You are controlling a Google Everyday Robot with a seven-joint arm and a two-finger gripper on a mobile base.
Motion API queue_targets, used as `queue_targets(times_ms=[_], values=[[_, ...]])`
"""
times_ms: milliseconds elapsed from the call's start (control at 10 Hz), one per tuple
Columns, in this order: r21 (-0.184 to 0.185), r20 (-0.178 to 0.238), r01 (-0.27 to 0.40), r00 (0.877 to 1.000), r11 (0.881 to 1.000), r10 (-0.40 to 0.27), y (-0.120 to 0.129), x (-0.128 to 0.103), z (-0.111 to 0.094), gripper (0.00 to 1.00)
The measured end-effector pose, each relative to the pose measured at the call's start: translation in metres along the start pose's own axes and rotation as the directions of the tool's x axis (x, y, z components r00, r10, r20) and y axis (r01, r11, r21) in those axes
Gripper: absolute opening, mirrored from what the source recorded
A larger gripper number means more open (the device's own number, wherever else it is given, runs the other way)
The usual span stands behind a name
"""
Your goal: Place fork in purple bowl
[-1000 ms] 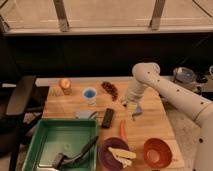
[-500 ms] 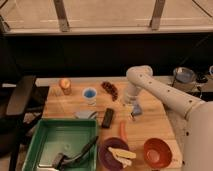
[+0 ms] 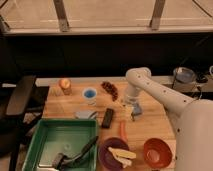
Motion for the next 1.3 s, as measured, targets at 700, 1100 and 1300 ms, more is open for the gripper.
queue_targets(times_ms=[700,1100,1300], values=[[0.010,-0.011,-0.084,0.996,0.996,0.084,-0.010,0.027,0.008,0.65],[0.049,-0.011,-0.099,0.995,0.994,0.100,-0.006,0.020,0.010,0.65],[0.081,-0.007,-0.103,0.995,0.991,0.104,-0.004,0.015,0.013,0.65]])
